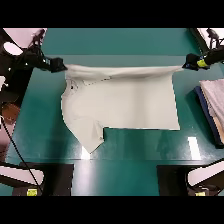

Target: Fold the shirts.

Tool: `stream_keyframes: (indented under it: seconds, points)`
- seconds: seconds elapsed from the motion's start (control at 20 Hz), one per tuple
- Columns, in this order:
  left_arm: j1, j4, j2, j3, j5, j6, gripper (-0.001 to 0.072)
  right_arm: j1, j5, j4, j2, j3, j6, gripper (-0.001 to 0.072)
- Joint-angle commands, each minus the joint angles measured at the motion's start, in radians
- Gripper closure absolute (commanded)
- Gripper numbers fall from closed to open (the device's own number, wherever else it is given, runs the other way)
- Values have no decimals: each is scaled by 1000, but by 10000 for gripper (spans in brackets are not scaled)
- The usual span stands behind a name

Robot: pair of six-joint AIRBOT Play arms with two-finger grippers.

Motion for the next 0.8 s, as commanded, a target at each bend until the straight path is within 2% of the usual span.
stream_keyframes:
  seconds: [0.0, 0.15, 0.3, 0.35, 0.4, 0.45, 0.5, 0.6, 0.75]
  points:
    - [-5, 176, -3, -63, -119, -34, 678, 37, 98, -115, -1, -13, -6, 703]
    - [-5, 160, -3, -164, -73, -34, 677, 48, 96, -97, 0, -104, 11, 703]
    - [-5, 162, -3, -194, -65, -59, 674, 63, 24, -46, 0, -197, 11, 701]
    - [-5, 161, -3, -194, -66, -94, 464, 63, 6, -5, 0, -214, 13, 694]
    - [-4, 163, -3, -193, -76, -125, 42, 63, 1, 39, 0, -222, 13, 581]
    - [-3, 176, -3, -191, -100, -140, 12, 61, 6, 68, 0, -221, 15, 375]
    - [1, 192, 0, -184, -135, -139, 109, 51, 35, 82, 1, -209, 15, 368]
    - [28, 214, 48, -180, -184, -144, 106, 34, 130, 80, 16, -179, 13, 369]
    - [71, 214, 221, -301, -187, -159, 105, -13, 137, 79, 133, -271, -15, 374]
